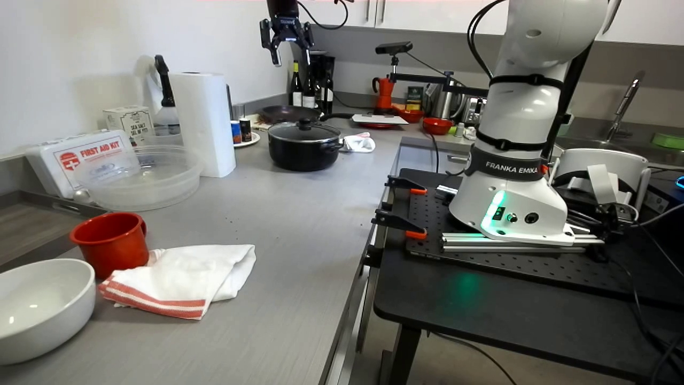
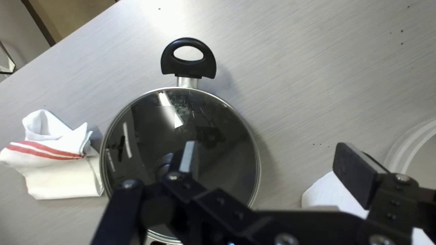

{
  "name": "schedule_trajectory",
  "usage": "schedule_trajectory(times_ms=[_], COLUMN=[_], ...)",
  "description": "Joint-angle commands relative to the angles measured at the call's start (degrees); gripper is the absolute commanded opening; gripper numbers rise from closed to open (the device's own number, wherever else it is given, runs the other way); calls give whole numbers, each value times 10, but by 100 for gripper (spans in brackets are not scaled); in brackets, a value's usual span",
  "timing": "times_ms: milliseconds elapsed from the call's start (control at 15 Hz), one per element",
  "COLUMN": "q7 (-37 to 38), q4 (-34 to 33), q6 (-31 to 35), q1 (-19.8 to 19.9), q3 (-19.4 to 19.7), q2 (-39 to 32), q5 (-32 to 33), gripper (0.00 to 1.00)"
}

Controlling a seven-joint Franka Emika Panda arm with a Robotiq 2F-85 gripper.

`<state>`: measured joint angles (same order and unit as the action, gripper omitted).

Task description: Remove the lid from the pot

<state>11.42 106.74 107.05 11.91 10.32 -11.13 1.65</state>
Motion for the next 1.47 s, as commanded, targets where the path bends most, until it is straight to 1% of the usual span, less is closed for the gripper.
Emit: schedule_trajectory(times_ms=[0, 400, 800, 1400], q7=[13, 27, 31, 49], q4=[-82, -151, -207, -239], q6=[-26, -19, -19, -14], q1=[12, 39, 66, 88], q3=[15, 26, 25, 27], q2=[-78, -166, -238, -294], q5=[-22, -50, -84, -104], gripper=[100, 100, 100, 100])
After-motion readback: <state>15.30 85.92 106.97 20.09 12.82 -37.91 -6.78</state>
